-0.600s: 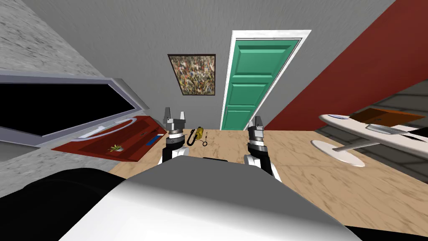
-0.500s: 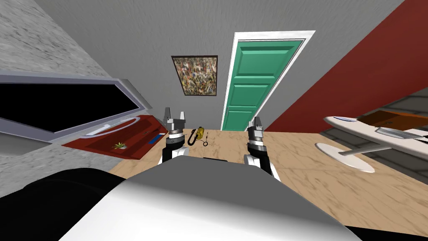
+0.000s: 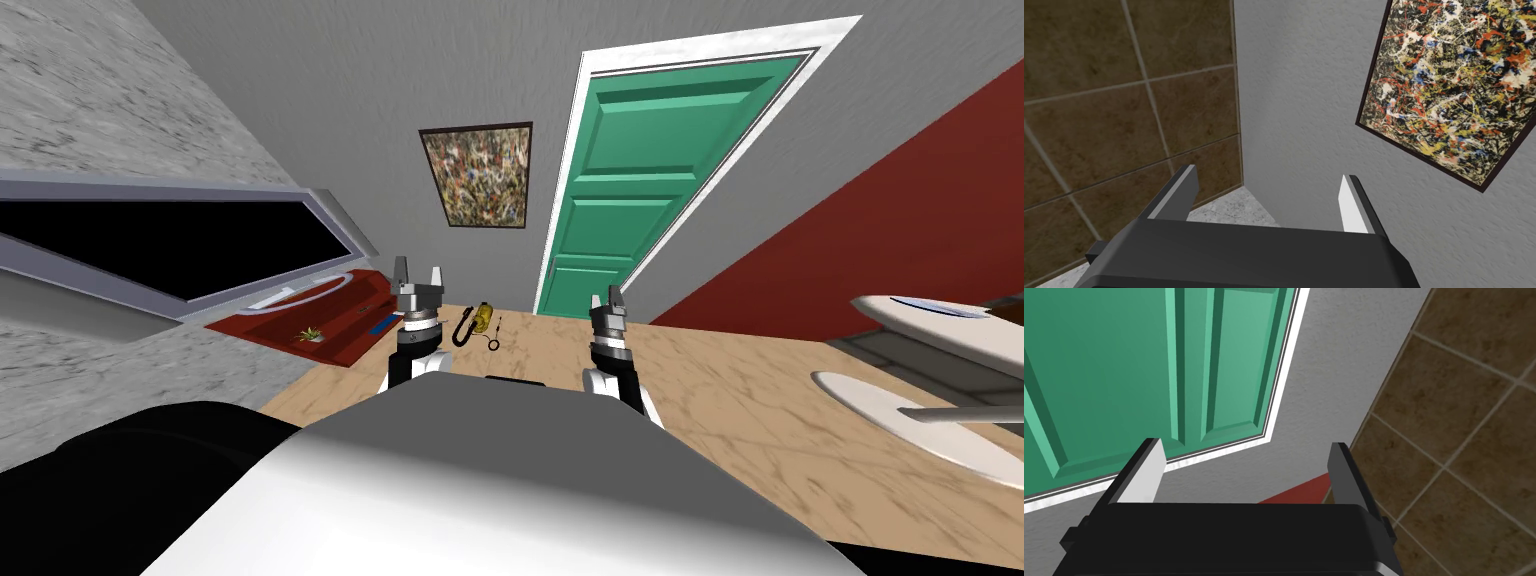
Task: Pull the door open
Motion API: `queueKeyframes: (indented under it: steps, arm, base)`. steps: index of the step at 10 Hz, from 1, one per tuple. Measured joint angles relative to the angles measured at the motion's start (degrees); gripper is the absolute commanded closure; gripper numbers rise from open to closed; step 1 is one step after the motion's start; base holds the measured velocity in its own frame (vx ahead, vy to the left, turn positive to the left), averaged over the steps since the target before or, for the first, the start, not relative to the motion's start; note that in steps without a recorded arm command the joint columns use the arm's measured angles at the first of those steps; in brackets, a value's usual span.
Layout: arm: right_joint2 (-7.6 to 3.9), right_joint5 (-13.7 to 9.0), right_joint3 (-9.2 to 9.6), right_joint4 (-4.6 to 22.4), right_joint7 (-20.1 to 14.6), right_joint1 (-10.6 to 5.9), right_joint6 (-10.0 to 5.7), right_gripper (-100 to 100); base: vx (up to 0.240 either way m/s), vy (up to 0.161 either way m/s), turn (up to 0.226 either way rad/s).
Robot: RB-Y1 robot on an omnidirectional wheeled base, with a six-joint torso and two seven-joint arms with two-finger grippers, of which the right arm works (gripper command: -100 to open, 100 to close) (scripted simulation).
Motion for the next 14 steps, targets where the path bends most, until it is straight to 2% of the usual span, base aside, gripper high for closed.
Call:
queueKeyframes:
  steps: [4,6,8,10,12,14]
  arm:
    - [-0.74,-2.97,-1.44,4.55,-4.49,-1.24,-1.38,-100]
    - [-0.80,-4.51,-2.11,7.43,-6.81,-2.38,-2.14,-100]
    - [-1.17,-6.36,-3.14,11.15,-9.55,-3.82,-3.14,-100]
    - [-1.44,-8.24,-3.96,14.16,-12.44,-4.39,-4.38,-100]
    - [-1.85,-10.27,-5.04,18.43,-15.55,-5.84,-5.89,-100]
    - [-2.18,-12.39,-6.09,21.37,-18.74,-6.73,-6.52,-100]
  base:
    - [0.079,-0.051,0.181]
    - [0.080,-0.070,0.214]
    - [0.080,-0.070,0.169]
    - [0.080,-0.092,0.201]
    - [0.083,-0.085,0.223]
    - [0.065,-0.085,0.213]
